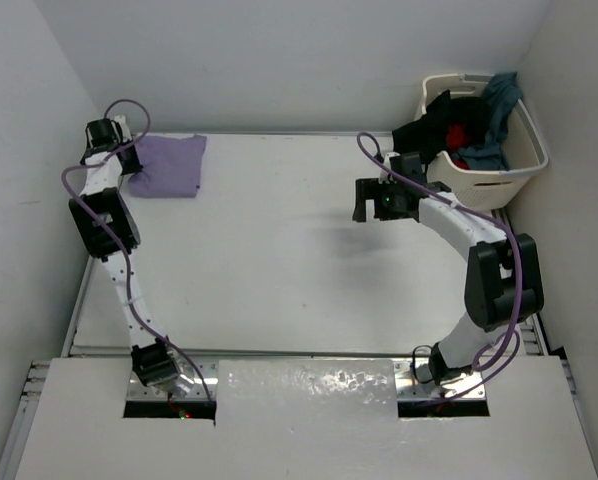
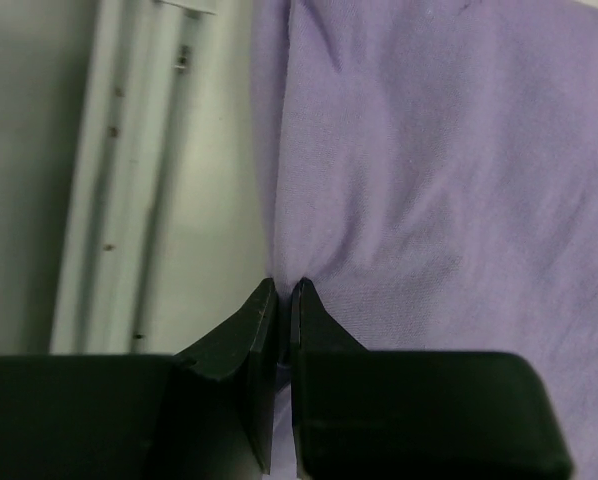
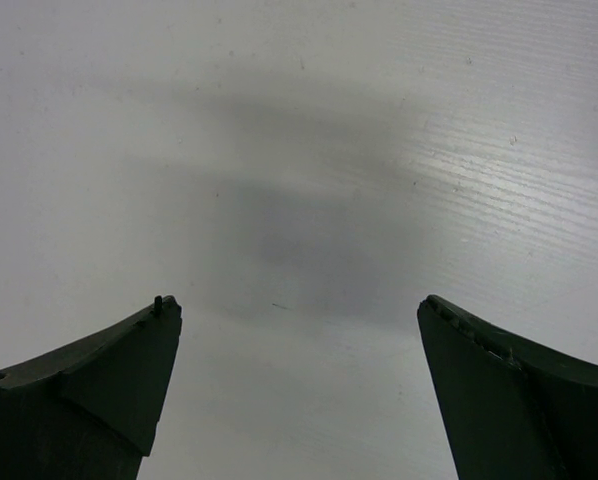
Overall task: Fold and stack the t-shirts
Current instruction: Put the neatly folded tshirt into the corner of the board with the left arm
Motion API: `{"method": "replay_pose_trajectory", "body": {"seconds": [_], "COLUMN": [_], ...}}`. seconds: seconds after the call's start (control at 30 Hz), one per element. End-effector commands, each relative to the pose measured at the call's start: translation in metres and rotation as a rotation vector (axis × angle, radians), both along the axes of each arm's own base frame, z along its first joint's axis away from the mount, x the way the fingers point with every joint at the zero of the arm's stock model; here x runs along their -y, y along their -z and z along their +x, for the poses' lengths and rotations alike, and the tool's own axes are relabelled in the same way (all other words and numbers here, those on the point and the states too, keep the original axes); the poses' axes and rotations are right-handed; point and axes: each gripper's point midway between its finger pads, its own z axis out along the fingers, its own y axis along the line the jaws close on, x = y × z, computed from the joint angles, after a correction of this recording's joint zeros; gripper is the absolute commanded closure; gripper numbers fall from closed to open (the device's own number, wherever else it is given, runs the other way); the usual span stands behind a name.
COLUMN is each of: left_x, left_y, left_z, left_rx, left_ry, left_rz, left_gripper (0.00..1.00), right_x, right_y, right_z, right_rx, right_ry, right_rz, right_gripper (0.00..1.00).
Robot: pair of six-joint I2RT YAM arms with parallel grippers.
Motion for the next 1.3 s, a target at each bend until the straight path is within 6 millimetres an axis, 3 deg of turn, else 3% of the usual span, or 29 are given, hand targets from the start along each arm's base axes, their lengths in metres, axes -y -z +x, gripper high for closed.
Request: {"method": "replay_pose_trajectory", "body": {"seconds": [0.0,0.2,0.23,0.27,0.3,0.33,0.47,0.53,0.57,0.63,0.67,0.7,0.77,0.83,0.87,0.9,0.93,0.97,1.0,1.03,1.07,1.1,1.13,1.17,1.2,1.27], "left_x": [-0.026,-0.028,-0.028,-0.027,-0.027,-0.026,-0.029,-0.037,-0.040,-0.044,-0.040,-0.037,-0.022,0.009,0.022,0.038,0.050,0.064,0.075,0.105,0.123,0.137,0.167,0.186,0.205,0.241], "left_y": [-0.025,-0.028,-0.031,-0.036,-0.044,-0.048,-0.078,-0.105,-0.128,-0.151,-0.181,-0.187,-0.211,-0.248,-0.280,-0.274,-0.283,-0.310,-0.300,-0.302,-0.327,-0.293,-0.331,-0.333,-0.278,-0.274], "left_z": [0.017,0.021,0.021,0.021,0.020,0.020,0.013,0.005,-0.001,-0.010,-0.017,-0.023,-0.031,-0.043,-0.055,-0.059,-0.064,-0.076,-0.083,-0.086,-0.102,-0.112,-0.125,-0.135,-0.147,-0.176], "left_rx": [0.106,0.125,0.128,0.135,0.144,0.147,0.166,0.181,0.201,0.216,0.256,0.253,0.298,0.373,0.424,0.407,0.418,0.469,0.447,0.444,0.500,0.442,0.590,0.637,0.566,0.624], "left_ry": [-0.016,-0.021,-0.023,-0.030,-0.035,-0.038,-0.087,-0.156,-0.176,-0.228,-0.236,-0.236,-0.231,-0.169,-0.152,-0.168,-0.168,-0.166,-0.193,-0.156,-0.139,-0.137,-0.090,-0.030,-0.010,0.115], "left_rz": [0.040,0.049,0.048,0.044,0.044,0.038,0.047,0.080,0.100,0.118,0.124,0.117,0.052,-0.019,-0.023,-0.043,-0.041,-0.033,-0.047,-0.072,-0.089,-0.125,-0.210,-0.272,-0.377,-0.481], "left_gripper": [1.00,1.00,0.94,0.46,0.16,0.01,0.00,0.00,0.00,0.00,0.00,0.00,0.00,0.00,0.00,0.00,0.00,0.00,0.00,0.00,0.00,0.00,0.00,0.00,0.00,0.00], "right_x": [-0.002,0.001,0.001,0.001,0.001,0.001,0.000,0.001,0.002,0.000,-0.002,-0.004,-0.005,-0.003,-0.002,0.002,0.004,0.005,0.007,0.012,0.014,0.014,0.020,0.022,0.027,0.047], "right_y": [-0.016,-0.014,-0.015,-0.017,-0.020,-0.021,-0.034,-0.043,-0.051,-0.059,-0.066,-0.073,-0.080,-0.088,-0.087,-0.094,-0.096,-0.095,-0.098,-0.102,-0.104,-0.106,-0.112,-0.116,-0.122,-0.137], "right_z": [0.013,0.012,0.011,0.010,0.011,0.009,0.010,0.009,0.009,0.007,0.007,0.003,0.000,-0.006,-0.010,-0.012,-0.013,-0.017,-0.018,-0.018,-0.018,-0.020,-0.016,-0.013,-0.006,0.012], "right_rx": [0.046,0.034,0.034,0.035,0.040,0.037,0.068,0.074,0.084,0.097,0.111,0.119,0.136,0.154,0.153,0.174,0.179,0.178,0.183,0.197,0.202,0.200,0.219,0.231,0.256,0.285], "right_ry": [0.018,0.023,0.020,0.015,0.013,0.009,0.001,0.006,0.004,-0.005,-0.017,-0.025,-0.032,-0.029,-0.028,-0.015,-0.008,-0.007,-0.005,0.015,0.020,0.024,0.058,0.066,0.097,0.195], "right_rz": [0.018,-0.002,-0.002,-0.001,-0.001,-0.005,0.005,0.001,0.001,0.008,0.016,0.025,0.029,0.029,0.027,0.018,0.014,0.009,0.002,-0.013,-0.022,-0.025,-0.041,-0.046,-0.063,-0.130], "right_gripper": [0.01,0.01,0.01,0.01,0.01,0.01,0.01,0.01,0.01,0.01,0.01,0.01,0.01,0.01,0.01,0.01,0.01,0.01,0.01,0.01,0.01,0.01,0.01,0.01,0.01,0.01]}}
